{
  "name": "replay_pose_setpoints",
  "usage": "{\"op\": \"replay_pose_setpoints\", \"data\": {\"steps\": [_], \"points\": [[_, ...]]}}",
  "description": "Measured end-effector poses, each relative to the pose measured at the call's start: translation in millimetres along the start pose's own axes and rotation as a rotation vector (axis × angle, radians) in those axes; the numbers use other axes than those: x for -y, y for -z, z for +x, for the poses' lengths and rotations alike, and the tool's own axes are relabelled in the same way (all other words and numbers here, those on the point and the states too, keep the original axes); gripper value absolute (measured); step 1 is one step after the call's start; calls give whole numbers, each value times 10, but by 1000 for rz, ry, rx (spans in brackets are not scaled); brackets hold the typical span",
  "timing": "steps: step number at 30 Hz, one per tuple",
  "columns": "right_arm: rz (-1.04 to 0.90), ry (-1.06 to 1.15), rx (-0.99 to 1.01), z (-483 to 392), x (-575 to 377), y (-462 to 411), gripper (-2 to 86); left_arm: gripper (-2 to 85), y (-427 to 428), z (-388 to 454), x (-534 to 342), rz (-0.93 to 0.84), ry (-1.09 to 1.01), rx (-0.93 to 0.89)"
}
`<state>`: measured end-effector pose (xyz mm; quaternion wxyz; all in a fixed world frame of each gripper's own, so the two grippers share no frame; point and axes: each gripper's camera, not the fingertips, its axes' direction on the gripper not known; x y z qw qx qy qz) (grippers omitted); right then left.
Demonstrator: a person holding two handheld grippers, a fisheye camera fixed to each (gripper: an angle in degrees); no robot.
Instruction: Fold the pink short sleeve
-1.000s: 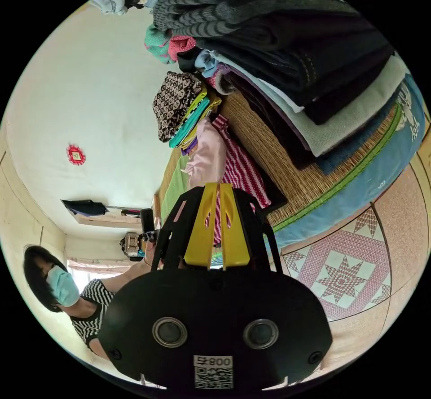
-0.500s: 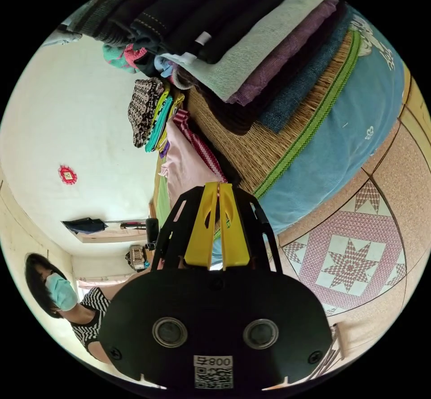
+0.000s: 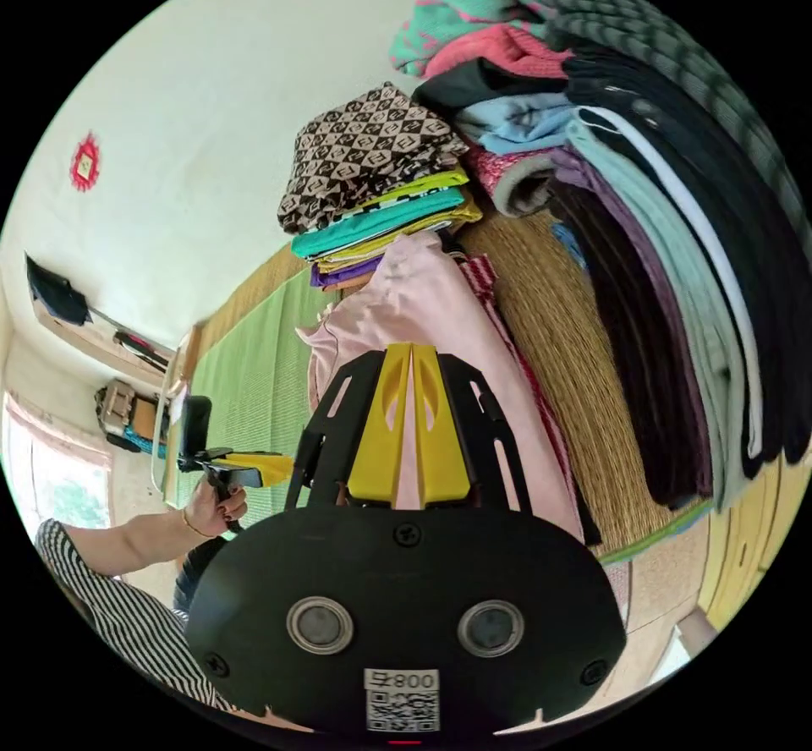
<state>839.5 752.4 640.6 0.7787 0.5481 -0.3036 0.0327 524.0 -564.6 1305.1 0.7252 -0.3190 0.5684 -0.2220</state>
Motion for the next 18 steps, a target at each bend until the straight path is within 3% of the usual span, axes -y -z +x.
{"op": "replay_pose_setpoints", "data": {"steps": [3,8,12,18], "points": [[-33,48,-82,-346,387,-491,0,76,146,-5,314,42,-21,61],[-138,26,-407,-371,709,-1217,0,75,121,-109,717,8,-30,108],[-69,-107,-275,-60,660,-1217,1,68,44,-170,794,-15,-46,117],[-42,-131,-284,-121,614,-1313,1,57,130,-211,728,12,-53,54]]}}
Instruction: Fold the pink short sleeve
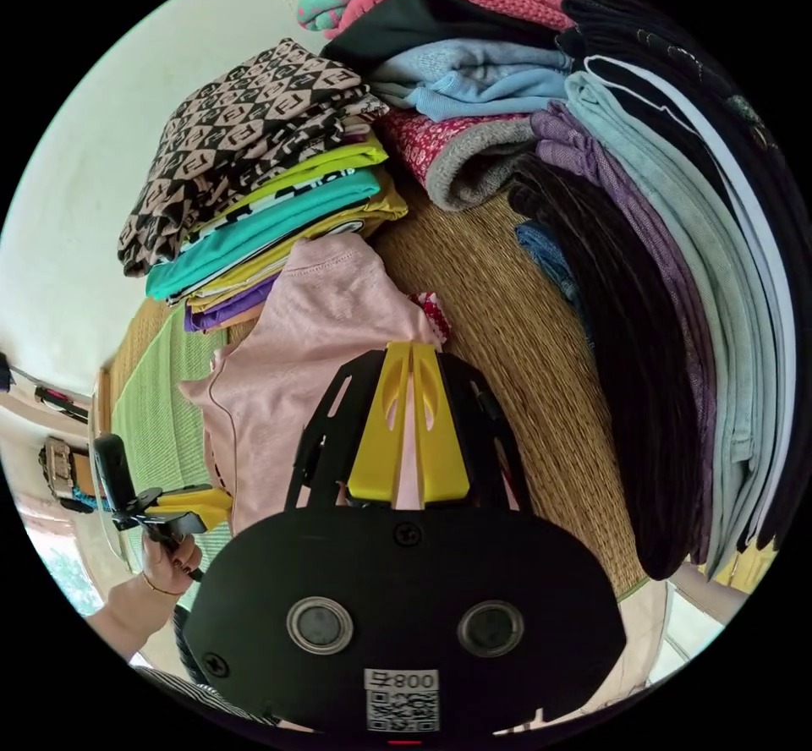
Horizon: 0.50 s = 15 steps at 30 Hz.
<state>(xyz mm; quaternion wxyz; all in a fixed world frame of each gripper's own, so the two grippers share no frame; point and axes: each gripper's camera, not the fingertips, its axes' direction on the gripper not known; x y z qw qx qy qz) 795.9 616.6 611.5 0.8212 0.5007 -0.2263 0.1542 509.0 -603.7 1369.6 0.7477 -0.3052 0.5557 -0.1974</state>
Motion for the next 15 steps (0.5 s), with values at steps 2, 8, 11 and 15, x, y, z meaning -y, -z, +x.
{"op": "replay_pose_setpoints", "data": {"steps": [2,8,11,15], "points": [[69,52,3,-152,-145,154,1,51,93,25,-83,16,-10,-19],[118,311,112,-658,-985,503,1,15,461,112,-418,88,-74,-27],[61,392,27,-853,-1464,368,1,5,612,180,-661,86,-117,71],[-66,349,-83,-863,-1629,-55,3,2,617,190,-829,-12,-140,216]]}}
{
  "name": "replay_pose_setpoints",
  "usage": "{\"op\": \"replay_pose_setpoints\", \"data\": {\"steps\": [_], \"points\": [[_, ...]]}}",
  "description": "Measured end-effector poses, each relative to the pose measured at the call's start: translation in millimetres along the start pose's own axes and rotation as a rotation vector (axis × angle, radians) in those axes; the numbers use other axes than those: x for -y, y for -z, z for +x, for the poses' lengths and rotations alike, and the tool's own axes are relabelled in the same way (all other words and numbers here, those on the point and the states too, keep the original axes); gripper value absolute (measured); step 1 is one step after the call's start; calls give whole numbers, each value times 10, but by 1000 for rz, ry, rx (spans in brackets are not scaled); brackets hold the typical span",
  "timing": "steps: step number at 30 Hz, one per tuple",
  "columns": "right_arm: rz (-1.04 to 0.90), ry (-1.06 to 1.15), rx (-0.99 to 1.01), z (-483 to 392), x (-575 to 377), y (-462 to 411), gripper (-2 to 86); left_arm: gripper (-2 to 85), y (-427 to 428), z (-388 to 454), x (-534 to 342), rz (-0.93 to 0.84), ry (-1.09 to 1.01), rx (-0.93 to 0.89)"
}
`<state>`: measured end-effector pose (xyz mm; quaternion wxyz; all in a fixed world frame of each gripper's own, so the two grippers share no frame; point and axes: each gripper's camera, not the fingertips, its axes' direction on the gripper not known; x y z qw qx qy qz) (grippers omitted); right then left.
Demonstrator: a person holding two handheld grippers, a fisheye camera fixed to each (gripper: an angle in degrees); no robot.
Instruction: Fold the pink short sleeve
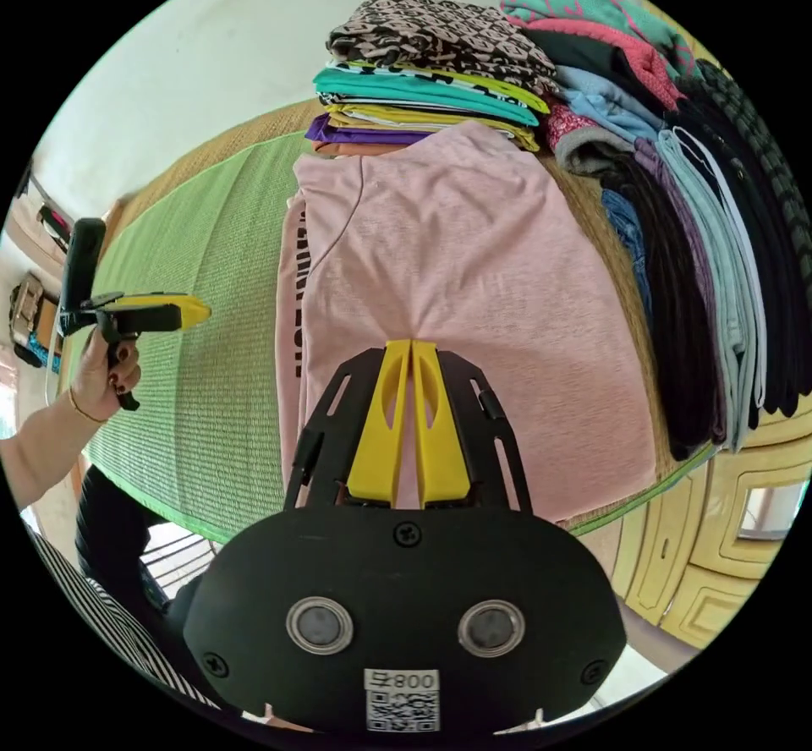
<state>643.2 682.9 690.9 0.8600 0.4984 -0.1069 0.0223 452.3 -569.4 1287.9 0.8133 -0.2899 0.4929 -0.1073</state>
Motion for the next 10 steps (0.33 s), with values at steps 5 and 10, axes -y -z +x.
{"op": "replay_pose_setpoints", "data": {"steps": [5,10], "points": [[2,-75,79,179,56,75,8,3,-100,90,-144,-165,-88,171],[249,-51,39,102,271,527,35,9,-29,178,-313,-141,-187,219]]}}
